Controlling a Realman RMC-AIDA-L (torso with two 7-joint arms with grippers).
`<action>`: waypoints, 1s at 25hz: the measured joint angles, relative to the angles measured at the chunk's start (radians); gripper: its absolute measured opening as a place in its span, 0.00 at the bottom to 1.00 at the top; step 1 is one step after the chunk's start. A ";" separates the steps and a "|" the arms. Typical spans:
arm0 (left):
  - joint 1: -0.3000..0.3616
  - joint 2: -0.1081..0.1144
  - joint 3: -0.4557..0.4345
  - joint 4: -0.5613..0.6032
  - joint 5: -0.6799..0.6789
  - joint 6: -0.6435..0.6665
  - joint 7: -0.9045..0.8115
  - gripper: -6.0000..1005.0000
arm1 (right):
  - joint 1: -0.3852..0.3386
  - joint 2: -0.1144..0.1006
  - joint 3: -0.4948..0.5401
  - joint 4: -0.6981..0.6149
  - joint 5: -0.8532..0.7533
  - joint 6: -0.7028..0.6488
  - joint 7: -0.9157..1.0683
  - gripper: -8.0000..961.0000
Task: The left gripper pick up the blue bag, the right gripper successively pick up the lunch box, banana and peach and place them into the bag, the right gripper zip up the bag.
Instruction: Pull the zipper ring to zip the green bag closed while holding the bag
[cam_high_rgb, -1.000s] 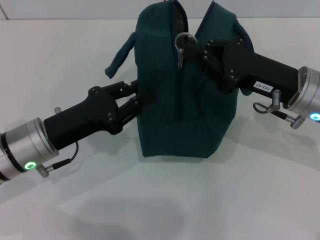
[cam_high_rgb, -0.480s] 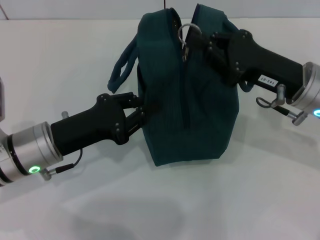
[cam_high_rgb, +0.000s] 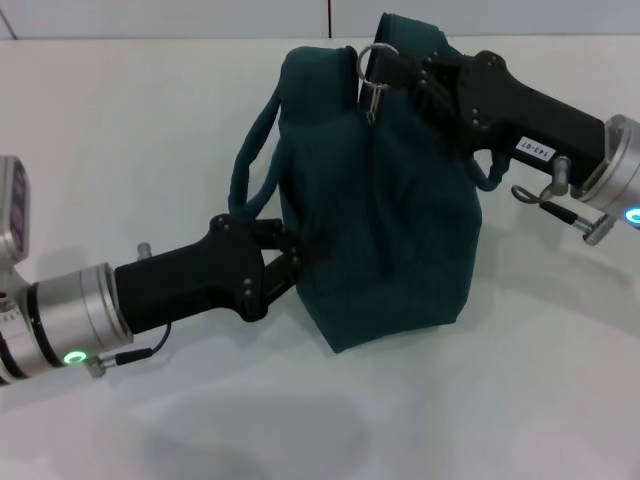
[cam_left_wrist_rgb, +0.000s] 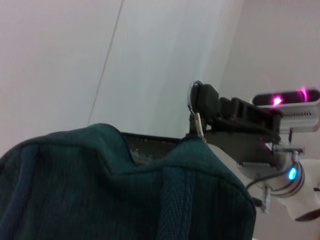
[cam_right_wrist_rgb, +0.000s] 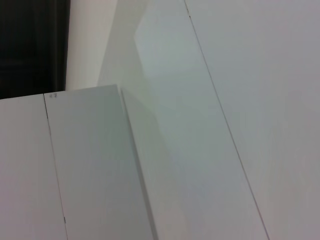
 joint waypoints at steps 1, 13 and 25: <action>0.000 0.000 0.000 0.000 0.003 0.000 0.000 0.14 | 0.001 0.000 0.000 0.000 0.000 0.001 0.001 0.01; -0.004 0.001 0.034 0.007 0.022 0.046 0.008 0.08 | 0.004 -0.001 0.001 0.002 0.003 0.033 0.035 0.01; -0.013 0.002 0.073 0.026 0.023 0.091 0.005 0.08 | -0.002 -0.001 -0.004 0.007 0.003 0.044 0.037 0.01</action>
